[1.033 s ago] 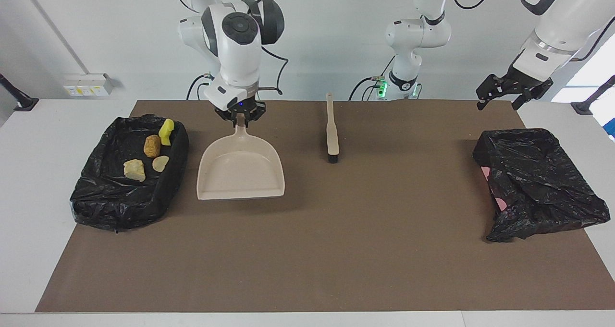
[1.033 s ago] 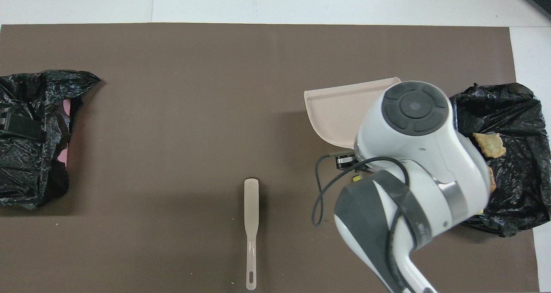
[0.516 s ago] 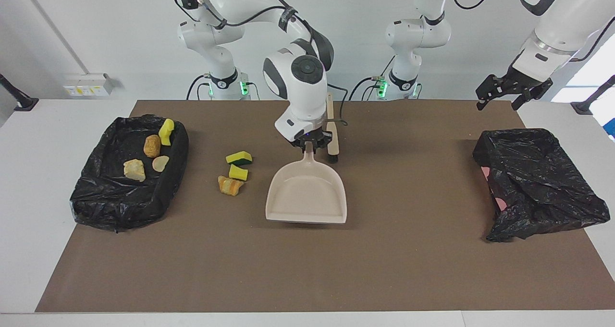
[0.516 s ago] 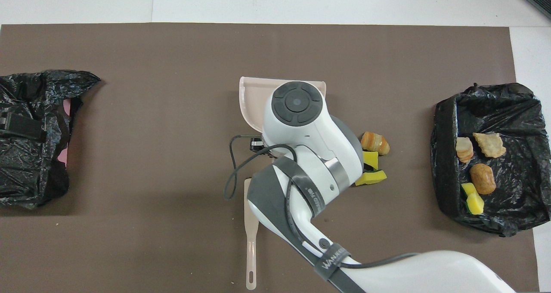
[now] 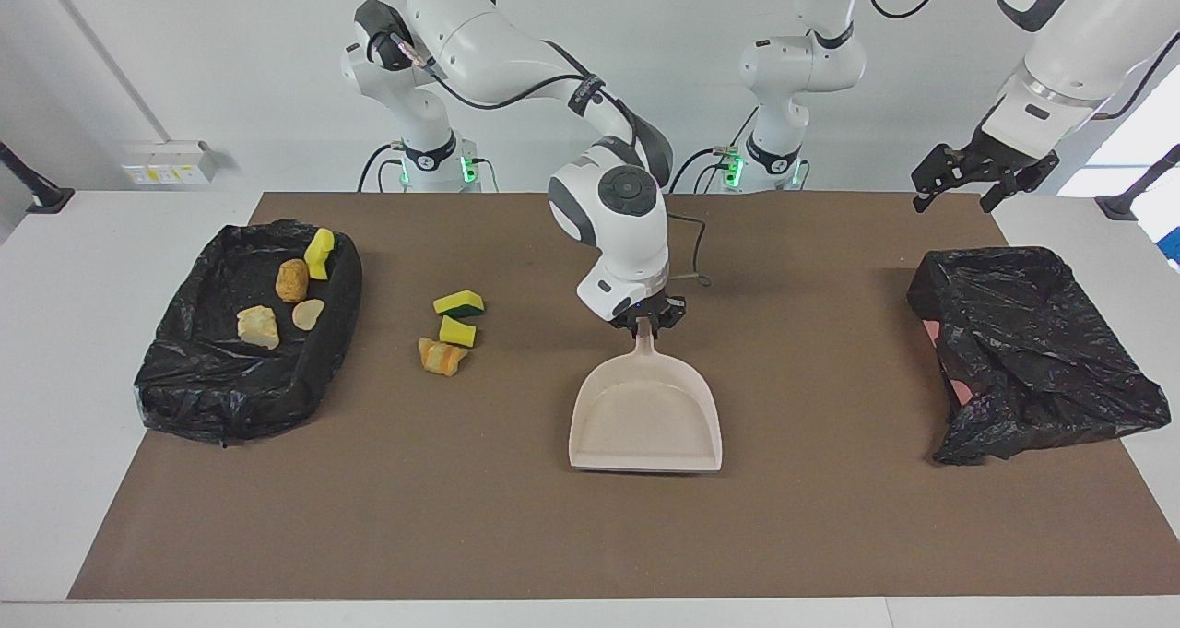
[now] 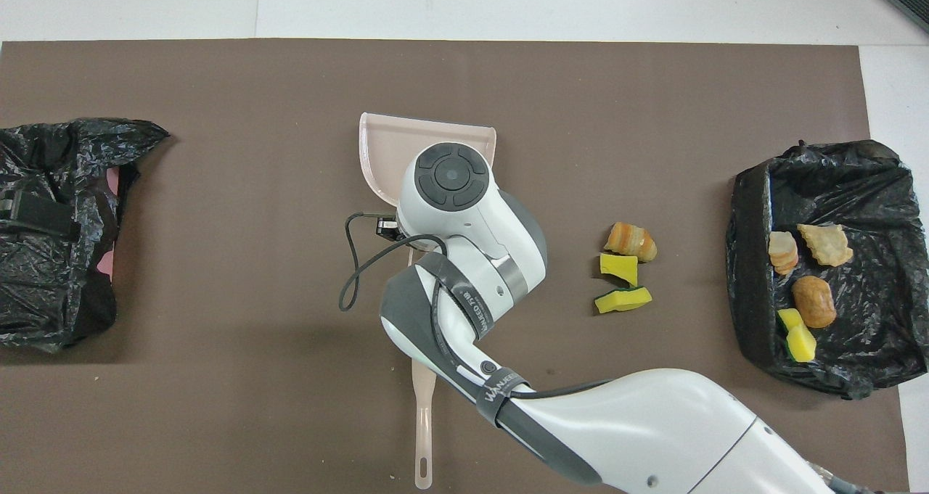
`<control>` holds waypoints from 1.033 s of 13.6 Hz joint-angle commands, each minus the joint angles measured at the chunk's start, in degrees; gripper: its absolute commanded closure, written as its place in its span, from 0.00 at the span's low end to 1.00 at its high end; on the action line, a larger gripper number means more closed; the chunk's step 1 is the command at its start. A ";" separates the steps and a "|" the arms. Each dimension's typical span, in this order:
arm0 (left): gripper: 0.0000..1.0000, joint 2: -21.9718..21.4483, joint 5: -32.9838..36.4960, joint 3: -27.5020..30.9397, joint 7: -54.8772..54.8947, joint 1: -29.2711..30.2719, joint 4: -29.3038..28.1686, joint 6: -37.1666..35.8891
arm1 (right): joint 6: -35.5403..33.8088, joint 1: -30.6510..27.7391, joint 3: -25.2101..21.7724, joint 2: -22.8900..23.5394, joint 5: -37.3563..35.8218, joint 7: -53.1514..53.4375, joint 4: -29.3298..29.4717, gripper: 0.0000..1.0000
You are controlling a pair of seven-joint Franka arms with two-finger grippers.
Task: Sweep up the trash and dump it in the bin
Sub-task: 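Return the dustpan to the table center with the right gripper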
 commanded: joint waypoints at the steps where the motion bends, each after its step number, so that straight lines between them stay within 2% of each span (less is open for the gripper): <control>1: 0.00 0.05 0.10 0.50 -0.61 -0.94 0.27 -1.19 | 3.14 -0.38 0.06 0.41 -1.23 1.94 -0.37 0.29; 2: 0.00 0.05 0.10 0.58 -0.61 -0.94 0.18 -1.19 | 5.95 -0.29 -0.03 0.06 -1.32 1.16 -2.73 0.13; 4: 0.00 0.05 0.01 0.58 -0.70 -0.94 0.18 -1.01 | 5.98 -0.20 -0.03 -0.56 -1.93 1.15 -3.90 0.08; 5: 0.00 0.05 0.01 0.50 -0.70 -0.94 0.18 -1.01 | 5.19 0.14 -0.03 -1.78 -2.63 1.24 -4.16 0.00; 8: 0.00 0.05 0.01 0.58 -0.70 -0.94 0.09 -1.10 | 0.88 0.41 0.14 -10.81 -1.59 1.77 -9.76 0.00; 11: 0.00 0.05 0.01 0.58 -0.70 -0.94 0.09 -1.10 | -1.14 0.76 1.02 -22.50 2.70 0.98 -21.09 0.00; 14: 0.00 0.05 0.01 0.58 -0.70 -0.94 0.09 -1.01 | -0.97 4.62 1.11 -30.77 7.71 0.98 -32.51 0.00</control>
